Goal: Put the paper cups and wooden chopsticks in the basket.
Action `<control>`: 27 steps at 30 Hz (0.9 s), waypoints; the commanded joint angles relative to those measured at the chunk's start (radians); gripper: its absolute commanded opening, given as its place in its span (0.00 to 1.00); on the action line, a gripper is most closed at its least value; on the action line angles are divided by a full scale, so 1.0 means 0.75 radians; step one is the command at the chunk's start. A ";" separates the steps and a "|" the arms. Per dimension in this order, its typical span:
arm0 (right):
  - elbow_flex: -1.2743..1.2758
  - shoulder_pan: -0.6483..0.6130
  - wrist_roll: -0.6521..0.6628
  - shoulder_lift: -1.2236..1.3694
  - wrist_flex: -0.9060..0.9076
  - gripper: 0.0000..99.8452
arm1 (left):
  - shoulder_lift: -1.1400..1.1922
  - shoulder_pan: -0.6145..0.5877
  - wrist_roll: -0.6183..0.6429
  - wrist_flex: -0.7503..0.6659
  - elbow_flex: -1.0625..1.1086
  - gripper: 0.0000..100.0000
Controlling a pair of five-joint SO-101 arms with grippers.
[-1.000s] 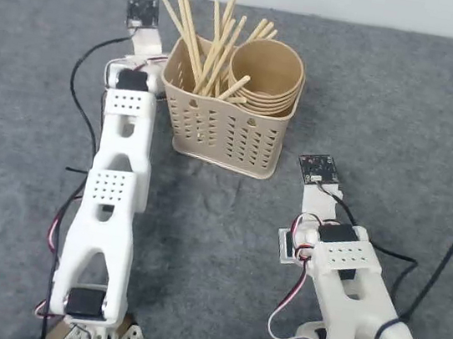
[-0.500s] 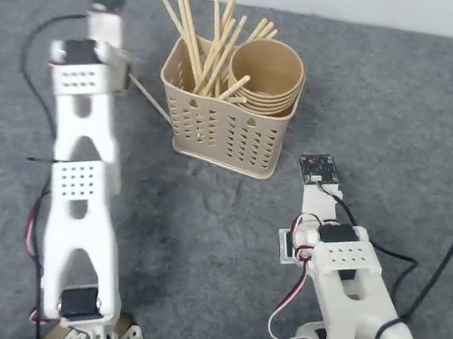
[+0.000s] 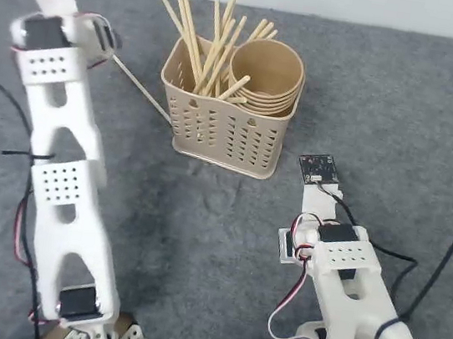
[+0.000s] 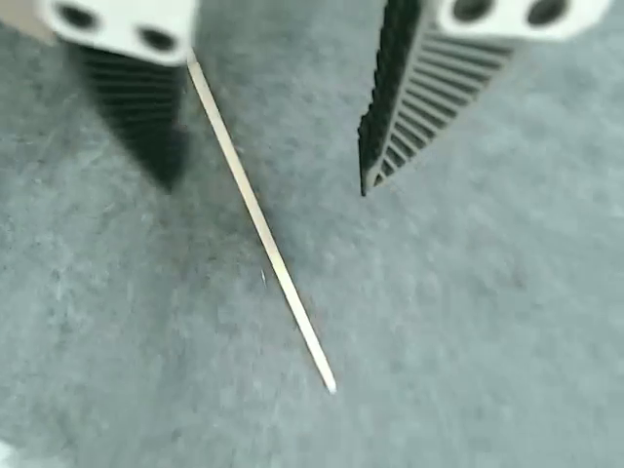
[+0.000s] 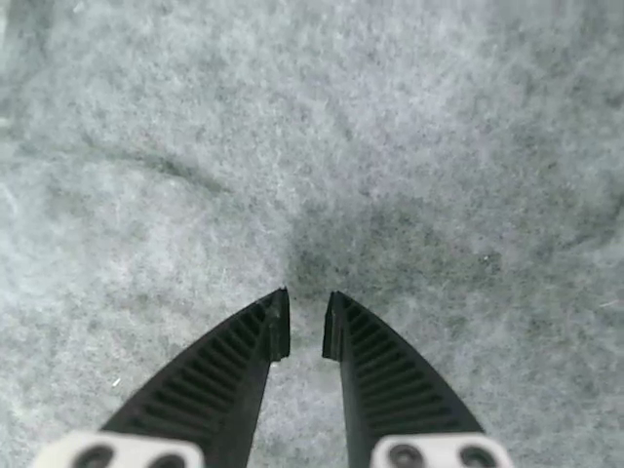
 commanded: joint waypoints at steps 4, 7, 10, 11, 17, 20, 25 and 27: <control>-0.010 0.003 0.018 -0.026 -0.013 0.07 | 0.241 0.110 0.227 -0.274 0.083 0.33; -0.010 0.003 0.018 -0.026 -0.011 0.07 | 0.348 0.104 0.256 -0.438 0.083 0.29; -0.010 0.003 0.018 -0.026 -0.013 0.07 | 0.428 0.094 0.256 -0.505 0.083 0.24; -0.010 0.003 0.018 -0.026 -0.015 0.07 | 0.442 0.092 0.256 -0.507 0.083 0.22; -0.010 0.003 0.018 -0.026 -0.021 0.07 | 0.464 0.061 0.252 -0.499 -0.017 0.00; -0.010 0.003 0.018 -0.026 -0.019 0.07 | 0.458 0.016 0.252 -0.444 -0.095 0.02; -0.010 0.003 0.018 -0.026 -0.017 0.07 | 0.432 -0.065 0.250 -0.297 -0.189 0.01; -0.010 0.003 0.018 -0.026 -0.017 0.07 | 0.391 -0.102 0.250 -0.254 -0.185 0.01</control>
